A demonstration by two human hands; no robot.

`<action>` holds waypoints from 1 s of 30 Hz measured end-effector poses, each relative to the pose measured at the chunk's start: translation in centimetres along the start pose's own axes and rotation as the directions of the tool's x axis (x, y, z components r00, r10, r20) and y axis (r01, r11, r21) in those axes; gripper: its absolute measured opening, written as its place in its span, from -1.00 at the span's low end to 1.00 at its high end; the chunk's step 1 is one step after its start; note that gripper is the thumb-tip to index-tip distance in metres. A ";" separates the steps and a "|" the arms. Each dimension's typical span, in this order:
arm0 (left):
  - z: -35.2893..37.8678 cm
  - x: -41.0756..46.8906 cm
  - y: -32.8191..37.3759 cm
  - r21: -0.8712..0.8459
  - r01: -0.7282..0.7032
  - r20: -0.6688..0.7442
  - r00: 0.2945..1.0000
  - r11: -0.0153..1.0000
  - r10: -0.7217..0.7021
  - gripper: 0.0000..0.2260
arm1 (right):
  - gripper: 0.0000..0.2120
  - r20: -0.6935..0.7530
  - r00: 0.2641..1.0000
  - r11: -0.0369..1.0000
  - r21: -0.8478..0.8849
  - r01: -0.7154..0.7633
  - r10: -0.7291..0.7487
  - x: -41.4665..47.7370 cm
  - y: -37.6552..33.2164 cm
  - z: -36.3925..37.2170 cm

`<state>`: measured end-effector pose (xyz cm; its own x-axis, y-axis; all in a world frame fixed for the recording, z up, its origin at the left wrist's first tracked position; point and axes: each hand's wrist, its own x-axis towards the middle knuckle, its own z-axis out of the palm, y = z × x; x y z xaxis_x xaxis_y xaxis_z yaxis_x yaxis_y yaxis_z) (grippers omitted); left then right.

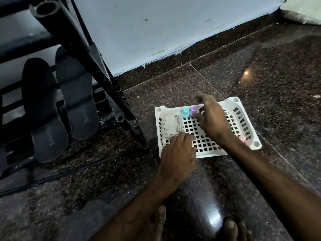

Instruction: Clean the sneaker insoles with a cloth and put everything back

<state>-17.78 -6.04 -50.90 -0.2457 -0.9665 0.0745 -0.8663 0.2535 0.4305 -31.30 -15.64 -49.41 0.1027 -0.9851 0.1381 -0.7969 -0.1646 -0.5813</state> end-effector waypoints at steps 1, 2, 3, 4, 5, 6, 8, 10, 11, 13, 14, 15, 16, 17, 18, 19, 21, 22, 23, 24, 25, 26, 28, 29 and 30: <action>0.0 0.0 0.0 0.006 -0.006 -0.001 1.000 1.000 0.006 -0.76 | -0.52 -0.015 1.000 1.000 0.011 -0.011 0.011 -0.3 0.1 -0.8; 0.1 0.0 -0.1 0.013 -0.016 -0.004 1.000 1.000 0.016 -0.76 | -0.57 -0.013 0.999 0.999 -0.010 -0.034 0.034 -0.6 0.3 -1.8; 0.2 0.0 -0.2 0.017 -0.025 -0.005 1.000 1.000 0.025 -0.75 | -0.64 0.014 0.998 0.996 -0.062 -0.066 0.067 -0.9 0.9 -3.0; 0.3 -0.1 -0.3 0.020 -0.031 -0.003 1.000 0.999 0.031 -0.75 | -0.70 0.061 0.991 0.985 -0.138 -0.106 0.115 -1.3 1.6 -4.4; 0.4 0.0 -0.3 0.028 -0.037 -0.004 0.999 0.999 0.037 -0.74 | -0.74 0.121 0.975 0.963 -0.220 -0.155 0.185 -1.6 2.4 -5.9; 0.6 0.0 -0.5 0.044 -0.043 -0.010 0.999 0.998 0.044 -0.74 | -0.74 0.187 0.946 0.933 -0.297 -0.203 0.266 -2.0 2.9 -7.2; 1.1 0.0 -0.6 0.083 -0.063 -0.034 0.997 0.995 0.066 -0.73 | -0.71 0.302 0.869 0.871 -0.427 -0.244 0.391 -2.8 3.2 -9.1; 1.5 0.0 -0.8 0.105 -0.081 -0.049 0.995 0.991 0.086 -0.70 | -0.68 0.373 0.819 0.825 -0.529 -0.198 0.436 -3.4 2.7 -9.8; 1.7 0.0 -0.8 0.118 -0.089 -0.046 0.994 0.989 0.095 -0.68 | -0.67 0.392 0.802 0.804 -0.568 -0.174 0.450 -3.7 2.2 -9.8; 1.8 0.0 -0.8 0.137 -0.095 -0.038 0.994 0.986 0.101 -0.67 | -0.59 0.391 0.785 0.755 -0.640 -0.143 0.480 -4.1 1.8 -9.1; 1.8 0.0 -0.7 0.140 -0.093 -0.033 0.995 0.986 0.099 -0.67 | -0.56 0.379 0.780 0.726 -0.675 -0.136 0.498 -4.2 1.5 -8.7; 1.8 0.0 -0.7 0.147 -0.092 -0.025 0.995 0.985 0.097 -0.65 | -0.55 0.365 0.775 0.699 -0.702 -0.136 0.516 -4.3 1.3 -8.3; 1.8 0.1 -0.6 0.155 -0.093 -0.017 0.995 0.983 0.097 -0.62 | -0.57 0.348 0.775 0.677 -0.723 -0.137 0.528 -4.3 1.1 -7.9; 1.7 0.1 -0.6 0.161 -0.096 -0.011 0.995 0.982 0.099 -0.59 | -0.59 0.332 0.777 0.660 -0.738 -0.140 0.535 -4.3 1.0 -7.6; 1.7 0.1 -0.6 0.162 -0.098 -0.009 0.995 0.982 0.101 -0.56 | -0.61 0.323 0.780 0.655 -0.743 -0.142 0.536 -4.3 0.8 -7.3; 1.7 0.1 -0.6 0.164 -0.098 -0.011 0.995 0.982 0.102 -0.55 | -0.62 0.318 0.785 0.662 -0.734 -0.151 0.532 -4.4 0.6 -7.2; 1.8 0.1 -0.6 0.170 -0.098 -0.008 0.995 0.981 0.101 -0.55 | -0.66 0.313 0.802 0.705 -0.686 -0.179 0.508 -4.4 0.5 -7.0; 1.8 0.1 -0.6 0.174 -0.098 -0.007 0.995 0.980 0.101 -0.55 | -0.68 0.311 0.813 0.728 -0.659 -0.189 0.492 -4.5 0.6 -7.0; 1.8 0.1 -0.6 0.179 -0.099 -0.005 0.995 0.979 0.101 -0.56 | -0.71 0.301 0.831 0.755 -0.624 -0.200 0.469 -4.6 0.8 -7.1; 1.9 0.1 -0.6 0.187 -0.097 -0.003 0.995 0.978 0.099 -0.56 | -0.75 0.283 0.854 0.793 -0.569 -0.217 0.437 -4.6 1.0 -7.3; 1.9 0.1 -0.6 0.195 -0.094 0.000 0.995 0.976 0.096 -0.56 | -0.79 0.263 0.879 0.840 -0.490 -0.234 0.398 -4.6 1.1 -7.3; 1.9 0.2 -0.6 0.202 -0.093 0.003 0.996 0.975 0.094 -0.56 | -0.80 0.235 0.906 0.882 -0.407 -0.237 0.352 -4.5 1.2 -7.2; 1.9 0.2 -0.6 0.208 -0.090 0.005 0.996 0.974 0.091 -0.55 | -0.80 0.157 0.955 0.936 -0.292 -0.198 0.251 -4.2 1.2 -6.3; 1.9 0.2 -0.5 0.208 -0.086 0.006 0.996 0.974 0.087 -0.55 | -0.79 0.128 0.972 0.950 -0.270 -0.159 0.199 -4.1 1.1 -5.7; 1.9 0.2 -0.5 0.208 -0.083 0.011 0.997 0.975 0.082 -0.54 | -0.78 0.122 0.982 0.956 -0.273 -0.109 0.147 -4.1 0.9 -4.9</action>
<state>-18.16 -6.26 -52.81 -0.3208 -0.9419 0.0998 -0.9146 0.3354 0.2259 -35.39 -11.54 -46.56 0.0560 -0.9973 -0.0475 -0.9355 -0.0358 -0.3516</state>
